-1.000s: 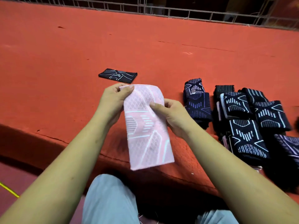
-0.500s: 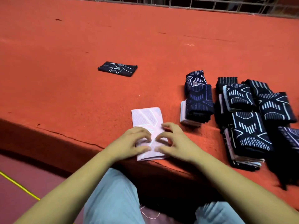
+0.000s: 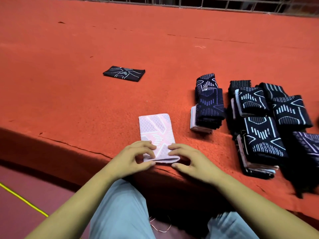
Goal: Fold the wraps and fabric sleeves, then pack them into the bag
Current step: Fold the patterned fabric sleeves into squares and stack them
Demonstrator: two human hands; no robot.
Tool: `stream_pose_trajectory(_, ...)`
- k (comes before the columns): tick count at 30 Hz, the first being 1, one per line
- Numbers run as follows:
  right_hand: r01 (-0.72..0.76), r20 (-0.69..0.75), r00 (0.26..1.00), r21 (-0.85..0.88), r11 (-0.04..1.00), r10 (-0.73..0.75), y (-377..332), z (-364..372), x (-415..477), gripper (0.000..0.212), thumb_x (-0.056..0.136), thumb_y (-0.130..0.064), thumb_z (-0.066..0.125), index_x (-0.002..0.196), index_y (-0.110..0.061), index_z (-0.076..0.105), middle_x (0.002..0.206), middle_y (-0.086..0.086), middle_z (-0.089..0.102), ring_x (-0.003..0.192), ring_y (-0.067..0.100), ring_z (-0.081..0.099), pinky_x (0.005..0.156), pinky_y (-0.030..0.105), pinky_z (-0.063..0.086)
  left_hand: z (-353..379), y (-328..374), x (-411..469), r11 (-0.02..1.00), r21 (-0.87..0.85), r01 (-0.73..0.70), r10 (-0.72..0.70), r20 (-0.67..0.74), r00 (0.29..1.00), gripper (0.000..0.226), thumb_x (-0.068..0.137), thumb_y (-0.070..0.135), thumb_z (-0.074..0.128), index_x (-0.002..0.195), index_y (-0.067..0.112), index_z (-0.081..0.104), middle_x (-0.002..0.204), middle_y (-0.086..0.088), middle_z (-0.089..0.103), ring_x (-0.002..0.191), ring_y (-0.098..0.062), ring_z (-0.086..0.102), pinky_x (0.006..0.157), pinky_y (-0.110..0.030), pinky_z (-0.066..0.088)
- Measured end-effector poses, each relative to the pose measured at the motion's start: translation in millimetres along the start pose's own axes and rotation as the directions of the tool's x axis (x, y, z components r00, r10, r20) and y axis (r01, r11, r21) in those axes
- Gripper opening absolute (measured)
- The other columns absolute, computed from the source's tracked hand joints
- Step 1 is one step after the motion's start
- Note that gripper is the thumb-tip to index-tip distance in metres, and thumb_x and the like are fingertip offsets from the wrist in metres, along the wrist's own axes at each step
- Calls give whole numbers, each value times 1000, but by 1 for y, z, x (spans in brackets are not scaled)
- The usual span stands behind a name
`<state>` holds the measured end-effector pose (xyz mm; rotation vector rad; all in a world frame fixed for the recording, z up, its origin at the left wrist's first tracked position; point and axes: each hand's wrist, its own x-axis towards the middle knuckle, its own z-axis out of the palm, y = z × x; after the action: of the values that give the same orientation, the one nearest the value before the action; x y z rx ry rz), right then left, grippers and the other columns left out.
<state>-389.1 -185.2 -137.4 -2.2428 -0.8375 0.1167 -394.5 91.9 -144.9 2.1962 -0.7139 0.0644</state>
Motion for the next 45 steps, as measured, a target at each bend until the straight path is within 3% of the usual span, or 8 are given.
stream_pose_trajectory(4, 18, -104, 994, -18, 1000, -20, 1, 5, 3, 26, 90, -16, 61, 114, -13, 70, 128, -5, 65, 128, 2, 51, 111, 25, 36, 1, 3, 2, 998, -56, 23, -27, -79, 997, 19, 86, 36, 68, 95, 22, 76, 107, 16, 73, 121, -1, 58, 105, -31, 45)
stream_pose_trajectory(9, -108, -200, 963, 332, 937, 181, -11, 3, 11, 14, 95, -11, 64, 102, -16, 73, 102, -10, 74, 98, 2, 66, 91, 23, 49, 0, 5, -1, 1000, -7, 4, -4, -21, 1000, 42, 85, 46, 70, 118, 20, 71, 120, 12, 68, 121, -2, 57, 105, -26, 42)
stream_pose_trajectory(15, -104, -214, 954, 412, 905, 208, -15, 3, 13, 14, 92, -9, 62, 94, -20, 71, 88, -18, 70, 84, -5, 58, 79, 17, 45, -5, 17, 1, 977, -174, 125, -145, -108, 984, 21, 89, 40, 55, 99, 33, 72, 80, 29, 63, 78, 12, 52, 71, -16, 42)
stream_pose_trajectory(19, -185, -252, 920, 396, 899, 300, -13, 11, 22, 10, 91, -10, 66, 90, -18, 71, 81, -12, 70, 76, -4, 55, 74, 26, 45, 1, 14, 6, 975, -125, 184, -205, -186, 961, 12, 88, 42, 56, 84, 37, 66, 63, 17, 48, 61, 3, 41, 59, -23, 35)
stream_pose_trajectory(22, -253, -305, 876, 366, 896, 372, -11, 16, 30, 6, 86, -21, 68, 92, -17, 68, 73, 1, 69, 67, 4, 54, 67, 34, 45, 10, 12, 9, 962, -84, 261, -274, -260, 926, 7, 93, 27, 63, 97, 32, 60, 60, 13, 45, 55, -4, 42, 56, -23, 33)
stream_pose_trajectory(26, -277, -378, 828, 366, 888, 414, -14, 17, 35, 22, 84, -10, 74, 97, -15, 57, 56, -7, 51, 50, 2, 42, 53, 21, 33, 16, 16, 12, 948, -100, 303, -318, -345, 883, 27, 94, 15, 62, 113, 25, 46, 59, 8, 48, 54, -9, 47, 58, -23, 37)
stream_pose_trajectory(37, -298, -428, 863, -1, 955, 269, -14, 27, 32, 5, 88, -15, 67, 90, -16, 71, 88, -3, 64, 82, 14, 59, 80, 32, 46, 21, 11, 11, 877, 327, 351, -240, -336, 911, 4, 89, 22, 63, 93, 19, 64, 89, 6, 55, 89, -20, 56, 71, -38, 51)
stream_pose_trajectory(45, -150, -274, 958, -246, 957, 80, -13, 18, 22, 27, 90, -25, 54, 100, -10, 74, 119, 0, 64, 112, 20, 59, 101, 36, 46, 8, -6, 5, 936, 345, 62, 0, -176, 984, 35, 95, 39, 51, 108, 12, 69, 121, 3, 65, 112, -15, 59, 100, -32, 44)
